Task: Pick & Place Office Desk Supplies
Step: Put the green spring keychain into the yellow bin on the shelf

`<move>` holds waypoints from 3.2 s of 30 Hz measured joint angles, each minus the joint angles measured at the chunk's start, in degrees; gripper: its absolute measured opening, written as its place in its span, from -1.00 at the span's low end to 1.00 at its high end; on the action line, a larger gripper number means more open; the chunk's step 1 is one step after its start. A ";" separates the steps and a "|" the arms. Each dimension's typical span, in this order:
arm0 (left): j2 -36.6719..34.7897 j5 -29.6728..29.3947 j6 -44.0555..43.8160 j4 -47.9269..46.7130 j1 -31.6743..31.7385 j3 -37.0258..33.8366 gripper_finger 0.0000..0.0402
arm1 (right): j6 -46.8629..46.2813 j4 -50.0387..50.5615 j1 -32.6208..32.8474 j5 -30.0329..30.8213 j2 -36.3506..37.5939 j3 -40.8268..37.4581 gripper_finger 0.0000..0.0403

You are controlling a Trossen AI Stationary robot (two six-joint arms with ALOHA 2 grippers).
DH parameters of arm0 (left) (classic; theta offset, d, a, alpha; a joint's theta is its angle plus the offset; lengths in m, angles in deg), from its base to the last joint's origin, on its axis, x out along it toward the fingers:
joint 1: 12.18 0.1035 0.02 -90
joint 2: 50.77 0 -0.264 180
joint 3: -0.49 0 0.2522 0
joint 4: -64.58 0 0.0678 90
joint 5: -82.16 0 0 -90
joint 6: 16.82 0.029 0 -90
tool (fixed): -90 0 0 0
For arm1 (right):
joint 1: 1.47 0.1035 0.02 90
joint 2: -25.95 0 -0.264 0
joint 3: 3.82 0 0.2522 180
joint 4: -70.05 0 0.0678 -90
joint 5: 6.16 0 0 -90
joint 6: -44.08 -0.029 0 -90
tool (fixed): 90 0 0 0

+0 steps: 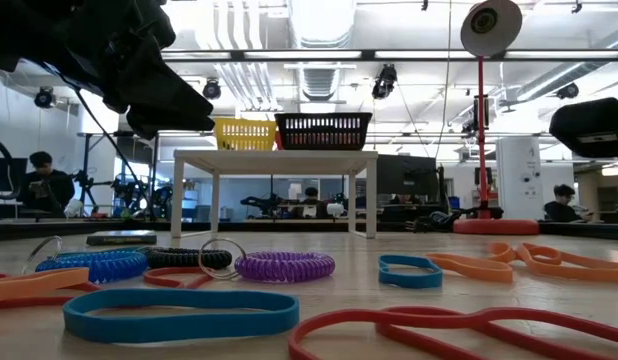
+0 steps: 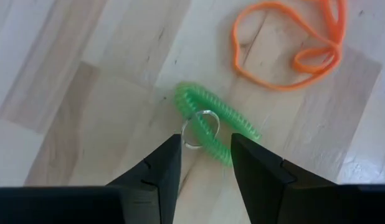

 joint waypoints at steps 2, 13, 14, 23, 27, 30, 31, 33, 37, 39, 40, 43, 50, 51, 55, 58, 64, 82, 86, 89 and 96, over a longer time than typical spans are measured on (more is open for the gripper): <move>-0.02 0.02 0.00 0.00 0.00 0.00 -0.02 | 0.01 -0.22 -0.02 -0.06 0.00 -0.47 -0.38; 0.00 0.02 0.00 0.00 0.00 0.00 -0.02 | 2.97 -8.71 -0.87 -0.60 -0.70 -4.78 -0.66; -0.01 0.02 0.00 0.00 0.00 0.00 -0.02 | 2.80 -8.96 -1.13 -0.80 -0.97 -4.78 -0.70; -0.02 0.02 0.67 0.90 0.00 0.00 -0.02 | 2.96 -18.05 -4.21 1.27 -0.04 -2.18 -0.93; -0.02 0.39 4.47 4.29 -0.07 0.00 -0.02 | 4.88 -31.04 -7.70 4.63 -0.07 -2.68 -0.92; -0.02 3.04 7.82 8.08 -0.07 0.00 -0.02 | 6.33 -40.86 -11.67 8.41 -0.07 -2.85 -0.91; 0.00 4.02 9.01 9.31 -0.07 0.00 -0.02 | 6.57 -44.05 -12.96 9.33 -0.07 -2.86 -0.91; -0.02 5.50 11.06 11.57 -0.09 0.00 -0.02 | 7.23 -51.02 -15.59 9.82 -0.39 -2.86 -0.91; -0.02 7.45 14.23 16.11 -0.28 0.11 -0.02 | 8.87 -62.16 -19.91 9.90 -2.32 -2.80 -0.91; 0.00 7.96 15.94 17.47 -0.53 0.66 -0.02 | 9.59 -66.03 -21.38 10.03 -3.64 -2.77 -0.91; 0.00 8.11 16.88 17.95 -0.61 1.12 -0.02 | 9.79 -68.18 -21.95 10.05 -4.52 -2.77 -0.91; -0.02 8.90 19.14 18.10 -0.88 2.40 -0.02 | 9.84 -73.85 -23.22 9.94 -7.62 -2.75 -0.91; 4.53 13.32 22.47 18.18 -0.96 5.21 0.01 | 9.58 -87.31 -24.38 9.90 -14.75 -2.75 -0.91; 5.61 13.44 22.60 18.17 -0.96 5.65 0.03 | 9.56 -88.72 -24.37 9.76 -15.46 -2.75 -0.91; 10.04 12.66 22.58 18.25 -0.85 7.90 0.13 | 9.39 -91.14 -24.44 9.79 -16.61 -2.75 -0.91; 12.93 12.50 22.52 18.44 -0.83 10.36 0.20 | 9.18 -91.25 -24.41 9.78 -16.69 -2.75 -0.91; 18.70 12.03 24.37 18.49 -0.77 16.05 0.21 | 9.37 -91.08 -24.41 9.46 -16.59 -2.52 -0.91; 22.44 7.49 26.43 10.47 -0.81 22.51 -0.54 | 10.06 -89.67 -24.37 9.27 -17.59 -1.59 -0.91; 22.01 7.34 26.43 9.98 -0.81 22.51 -0.73 | 10.06 -89.50 -24.37 9.26 -17.59 -1.53 -0.90; 21.88 7.34 26.43 8.98 -0.81 22.49 -0.88 | 10.29 -88.11 -24.37 8.98 -17.59 -1.19 -0.82; 21.61 7.33 25.61 6.07 -0.81 22.38 -0.90 | 8.59 -78.06 -24.37 8.79 -16.67 -0.19 -0.33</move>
